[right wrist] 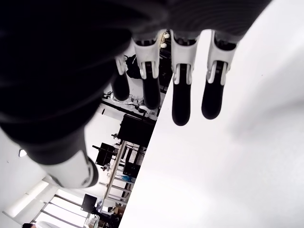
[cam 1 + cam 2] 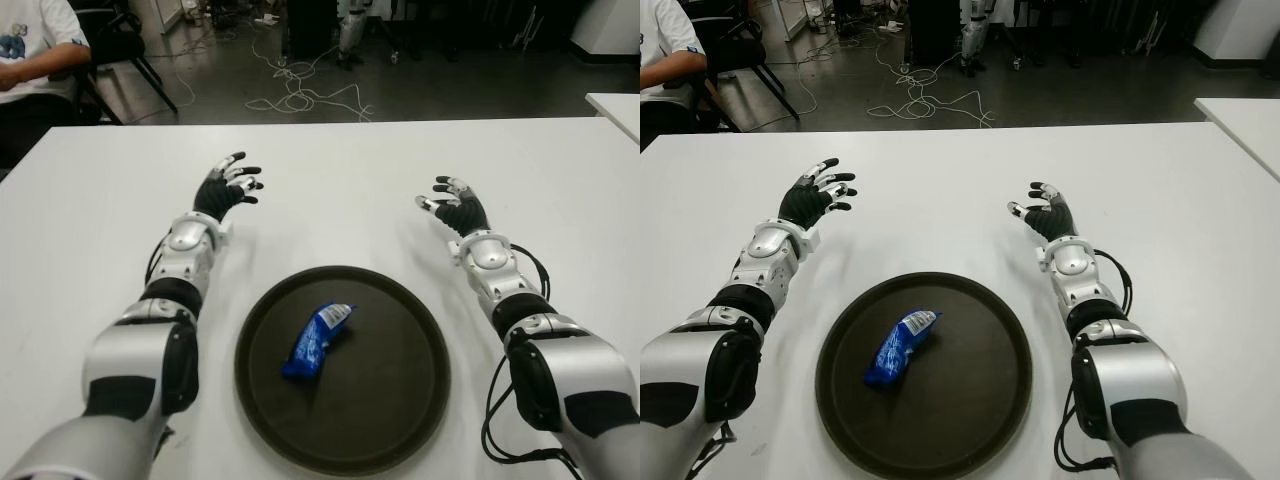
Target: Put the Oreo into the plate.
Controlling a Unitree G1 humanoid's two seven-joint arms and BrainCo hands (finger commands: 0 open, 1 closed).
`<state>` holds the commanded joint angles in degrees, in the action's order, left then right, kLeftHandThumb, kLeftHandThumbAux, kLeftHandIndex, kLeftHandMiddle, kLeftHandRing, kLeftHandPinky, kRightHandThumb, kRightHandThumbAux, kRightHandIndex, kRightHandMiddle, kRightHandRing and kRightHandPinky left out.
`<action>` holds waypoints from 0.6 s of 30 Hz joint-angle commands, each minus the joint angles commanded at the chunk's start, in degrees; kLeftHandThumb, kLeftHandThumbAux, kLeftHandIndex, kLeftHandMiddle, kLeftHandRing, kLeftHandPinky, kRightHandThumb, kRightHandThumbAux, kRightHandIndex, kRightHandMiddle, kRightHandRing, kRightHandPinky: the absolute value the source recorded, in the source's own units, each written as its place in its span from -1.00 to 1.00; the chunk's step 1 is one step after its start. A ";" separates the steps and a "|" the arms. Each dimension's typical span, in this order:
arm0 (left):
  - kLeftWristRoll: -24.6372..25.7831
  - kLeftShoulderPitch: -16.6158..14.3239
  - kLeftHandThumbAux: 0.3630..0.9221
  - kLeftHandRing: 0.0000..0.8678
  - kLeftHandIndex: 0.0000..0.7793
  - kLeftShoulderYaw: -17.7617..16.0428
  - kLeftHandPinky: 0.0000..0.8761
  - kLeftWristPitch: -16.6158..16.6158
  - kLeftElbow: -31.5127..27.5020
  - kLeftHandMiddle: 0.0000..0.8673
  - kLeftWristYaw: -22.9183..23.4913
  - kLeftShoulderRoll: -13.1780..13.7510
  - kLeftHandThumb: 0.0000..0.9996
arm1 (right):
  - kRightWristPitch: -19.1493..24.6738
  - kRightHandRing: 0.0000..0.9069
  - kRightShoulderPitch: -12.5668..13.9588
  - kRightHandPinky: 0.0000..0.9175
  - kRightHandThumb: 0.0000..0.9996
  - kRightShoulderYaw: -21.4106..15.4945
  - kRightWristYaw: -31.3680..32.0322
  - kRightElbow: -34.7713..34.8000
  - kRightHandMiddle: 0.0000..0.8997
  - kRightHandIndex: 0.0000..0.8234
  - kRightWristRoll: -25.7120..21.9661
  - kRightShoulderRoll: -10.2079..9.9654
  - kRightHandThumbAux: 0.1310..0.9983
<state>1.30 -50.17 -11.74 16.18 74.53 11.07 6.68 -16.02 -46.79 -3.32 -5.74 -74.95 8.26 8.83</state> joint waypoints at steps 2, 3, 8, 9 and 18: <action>-0.08 -0.01 0.57 -0.19 -0.68 0.06 0.02 0.00 0.03 -0.33 -0.09 -0.02 -0.56 | 0.14 -0.42 -0.04 -0.34 -0.37 0.05 -0.07 -0.04 -0.53 -0.54 0.07 0.04 0.30; -0.09 -0.02 0.57 -0.19 -0.68 0.06 0.02 -0.02 0.04 -0.33 -0.12 -0.03 -0.56 | 0.12 -0.42 -0.03 -0.34 -0.37 0.06 -0.08 -0.06 -0.53 -0.54 0.09 0.06 0.30; -0.09 -0.04 0.56 -0.18 -0.68 0.04 0.02 -0.01 0.08 -0.33 -0.18 -0.08 -0.54 | 0.02 -0.43 -0.04 -0.34 -0.36 0.07 -0.04 -0.05 -0.53 -0.55 0.10 0.10 0.33; -0.12 -0.04 0.56 -0.18 -0.68 0.06 0.02 0.02 0.08 -0.33 -0.21 -0.09 -0.53 | 0.01 -0.43 -0.04 -0.34 -0.36 0.01 0.03 -0.04 -0.53 -0.55 0.03 0.09 0.33; -0.28 0.14 0.64 -0.19 -0.69 0.20 0.00 0.36 0.07 -0.34 0.07 -0.04 -0.59 | -0.49 -0.42 0.07 -0.30 -0.37 -0.41 0.81 0.11 -0.52 -0.55 -0.47 -0.07 0.35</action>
<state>1.02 -50.03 -11.53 16.55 74.60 11.14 6.64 -16.51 -46.72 -3.73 -4.92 -74.84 7.78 8.76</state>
